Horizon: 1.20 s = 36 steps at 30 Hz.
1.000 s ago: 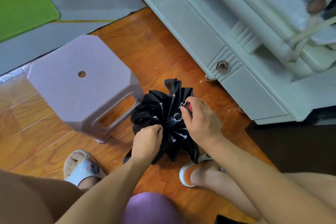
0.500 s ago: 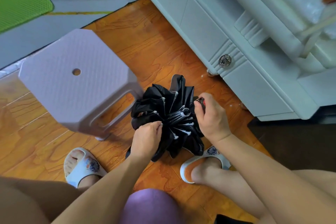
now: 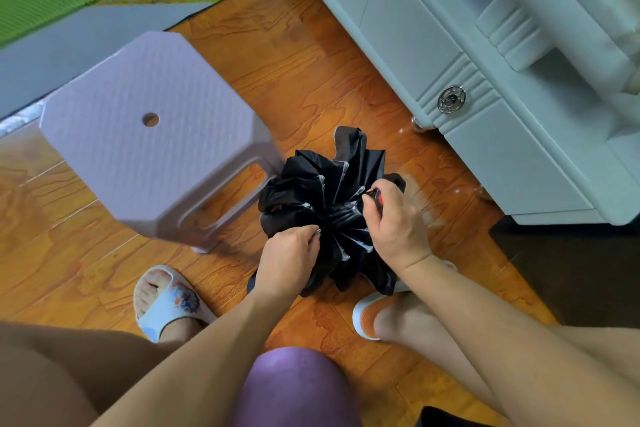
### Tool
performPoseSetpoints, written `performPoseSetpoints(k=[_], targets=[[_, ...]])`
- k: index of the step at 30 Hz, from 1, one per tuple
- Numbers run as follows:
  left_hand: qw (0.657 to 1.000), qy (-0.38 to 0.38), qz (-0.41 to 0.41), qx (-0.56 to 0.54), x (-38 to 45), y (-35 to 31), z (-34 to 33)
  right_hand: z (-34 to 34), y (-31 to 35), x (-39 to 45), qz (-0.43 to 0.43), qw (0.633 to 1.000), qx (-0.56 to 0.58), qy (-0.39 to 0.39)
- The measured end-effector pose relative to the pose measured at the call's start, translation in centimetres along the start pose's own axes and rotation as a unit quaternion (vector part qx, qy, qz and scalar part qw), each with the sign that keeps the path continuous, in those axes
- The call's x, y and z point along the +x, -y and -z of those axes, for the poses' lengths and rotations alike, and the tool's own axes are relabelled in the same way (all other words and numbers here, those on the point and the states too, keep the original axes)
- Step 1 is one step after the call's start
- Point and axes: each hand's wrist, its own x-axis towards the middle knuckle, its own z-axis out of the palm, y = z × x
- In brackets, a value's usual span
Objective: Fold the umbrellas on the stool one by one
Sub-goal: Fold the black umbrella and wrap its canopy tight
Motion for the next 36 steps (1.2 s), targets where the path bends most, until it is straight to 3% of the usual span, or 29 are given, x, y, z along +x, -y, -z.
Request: performPoseSetpoints(k=[7, 13, 18, 21, 23, 25, 28, 30, 32, 36], targets=[[1.000, 0.009, 0.019, 0.001, 0.1, -0.7, 0.2, 0.9, 0.4, 0.6, -0.039, 0.999, 0.006, 0.035], [0.993, 0.091, 0.069, 0.026, 0.0, -3.1, 1.6, 5.2, 1.9, -0.1, -0.192, 0.963, 0.013, 0.186], [0.985, 0.136, 0.099, -0.030, -1.9, -7.0, 4.4, 9.7, 4.6, -0.9, -0.306, 0.944, 0.025, 0.120], [0.975, 0.075, 0.163, -0.133, -3.7, -8.5, 7.6, 13.5, 5.8, -1.4, -0.309, 0.947, 0.038, 0.080], [0.934, -0.021, 0.266, -0.238, -4.2, -8.5, 9.7, 16.3, 6.8, -1.9, -0.309, 0.948, 0.059, 0.055], [0.841, -0.076, 0.377, -0.381, -4.5, -8.2, 12.3, 18.9, 8.0, -2.4, -0.310, 0.945, 0.102, 0.019], [0.679, 0.045, 0.458, -0.571, -5.1, -8.7, 16.8, 22.3, 11.1, -2.4, -0.303, 0.935, 0.182, -0.044], [0.616, 0.100, 0.424, -0.656, -5.6, -9.5, 19.8, 23.9, 14.0, -2.3, -0.290, 0.920, 0.252, -0.077], [0.597, 0.122, 0.368, -0.702, -6.0, -10.8, 23.0, 24.9, 16.9, -2.5, -0.281, 0.900, 0.320, -0.091], [0.630, 0.127, 0.281, -0.713, -6.1, -13.6, 29.3, 24.7, 21.9, -3.2, -0.252, 0.866, 0.423, -0.088]])
